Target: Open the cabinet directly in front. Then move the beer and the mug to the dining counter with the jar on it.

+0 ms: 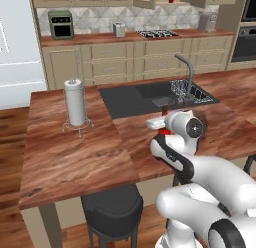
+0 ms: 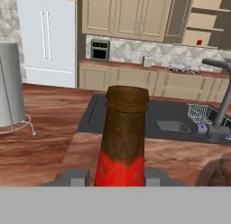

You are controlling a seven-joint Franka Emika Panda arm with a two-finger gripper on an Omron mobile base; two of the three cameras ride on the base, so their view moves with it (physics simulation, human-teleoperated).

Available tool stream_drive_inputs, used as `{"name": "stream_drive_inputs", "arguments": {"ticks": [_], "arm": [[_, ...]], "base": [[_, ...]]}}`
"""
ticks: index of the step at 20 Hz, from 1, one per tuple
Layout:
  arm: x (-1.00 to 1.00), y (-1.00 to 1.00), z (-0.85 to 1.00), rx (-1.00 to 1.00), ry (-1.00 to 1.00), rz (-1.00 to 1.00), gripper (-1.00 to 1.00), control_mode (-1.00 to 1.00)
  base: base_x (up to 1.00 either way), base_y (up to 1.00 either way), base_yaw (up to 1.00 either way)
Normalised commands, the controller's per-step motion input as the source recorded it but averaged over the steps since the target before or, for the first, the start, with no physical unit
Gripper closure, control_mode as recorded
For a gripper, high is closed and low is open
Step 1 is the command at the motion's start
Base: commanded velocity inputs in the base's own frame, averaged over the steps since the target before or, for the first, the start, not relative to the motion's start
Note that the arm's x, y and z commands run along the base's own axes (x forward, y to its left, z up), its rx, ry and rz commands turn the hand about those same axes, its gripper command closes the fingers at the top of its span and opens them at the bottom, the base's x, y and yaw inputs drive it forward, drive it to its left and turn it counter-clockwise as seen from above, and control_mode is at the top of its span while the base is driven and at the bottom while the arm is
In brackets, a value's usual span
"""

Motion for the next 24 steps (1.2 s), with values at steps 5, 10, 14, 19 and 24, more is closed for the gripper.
{"name": "stream_drive_inputs", "arguments": {"ticks": [5,10,14,19,24], "arm": [[0.31,0.00,-0.46,0.00,0.00,0.00,1.00,-1.00],[0.78,0.00,-0.29,0.00,-0.05,0.00,1.00,-1.00],[0.38,0.00,-0.23,0.00,0.00,0.00,1.00,-1.00],[0.04,0.00,-0.40,0.00,0.00,0.00,1.00,-1.00],[0.07,0.00,-0.15,0.00,0.00,0.00,1.00,-1.00]], "base": [[0.00,0.00,0.00],[0.00,0.00,0.00],[0.00,0.00,0.00],[0.00,0.00,0.00],[0.00,0.00,0.00]]}}
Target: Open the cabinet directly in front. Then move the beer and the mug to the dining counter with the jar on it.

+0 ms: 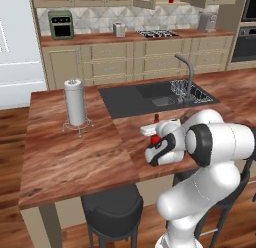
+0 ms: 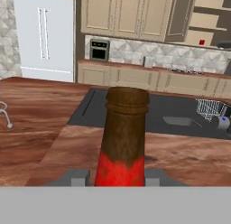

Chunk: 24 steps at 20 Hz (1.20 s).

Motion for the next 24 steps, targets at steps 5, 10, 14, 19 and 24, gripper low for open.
{"name": "stream_drive_inputs", "arguments": {"ticks": [5,10,14,19,24], "arm": [[0.04,0.00,0.00,0.00,0.00,0.00,1.00,-1.00],[0.00,0.00,0.00,0.00,0.00,0.00,1.00,-1.00],[0.00,0.00,0.00,0.00,0.00,0.00,-1.00,-1.00],[0.00,0.00,0.00,0.00,0.00,0.00,-1.00,-1.00],[0.02,0.00,0.14,0.00,0.00,0.00,-1.00,-1.00]], "base": [[0.00,0.00,0.00],[0.00,0.00,0.00],[0.00,0.00,0.00],[0.00,0.00,0.00],[0.00,0.00,0.00]]}}
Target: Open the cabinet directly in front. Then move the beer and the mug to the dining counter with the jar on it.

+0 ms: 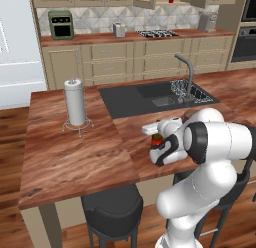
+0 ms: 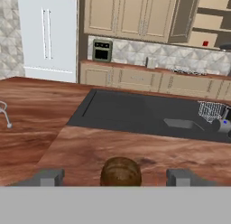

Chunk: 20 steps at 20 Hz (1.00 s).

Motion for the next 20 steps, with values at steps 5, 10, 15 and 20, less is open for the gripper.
{"name": "stream_drive_inputs", "arguments": {"ticks": [5,10,15,20], "arm": [[0.02,0.00,0.68,0.00,0.00,0.00,-1.00,-1.00],[0.00,-0.09,1.00,0.00,0.05,0.00,-1.00,-1.00],[-0.17,-0.22,1.00,0.00,0.15,0.00,-1.00,-1.00],[-0.54,-0.41,1.00,0.00,0.24,-0.03,-1.00,-1.00]], "base": [[0.00,0.00,0.00],[0.00,0.00,0.00],[0.00,0.00,0.00],[0.00,0.00,0.00]]}}
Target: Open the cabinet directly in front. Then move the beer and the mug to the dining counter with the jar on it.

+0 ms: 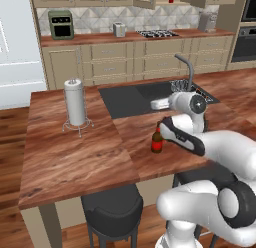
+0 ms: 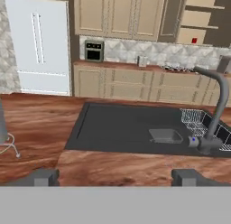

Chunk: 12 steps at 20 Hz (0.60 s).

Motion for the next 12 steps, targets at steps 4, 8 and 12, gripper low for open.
{"name": "stream_drive_inputs", "arguments": {"ticks": [4,8,12], "arm": [[-0.99,-0.58,0.82,0.00,0.34,-0.09,-1.00,-1.00],[-1.00,-0.64,0.11,0.00,0.13,-0.10,-1.00,-1.00],[-1.00,-0.54,0.03,0.01,-0.36,-0.02,-1.00,-1.00]], "base": [[0.00,0.00,0.00],[0.00,0.00,0.00],[0.00,0.00,0.00]]}}
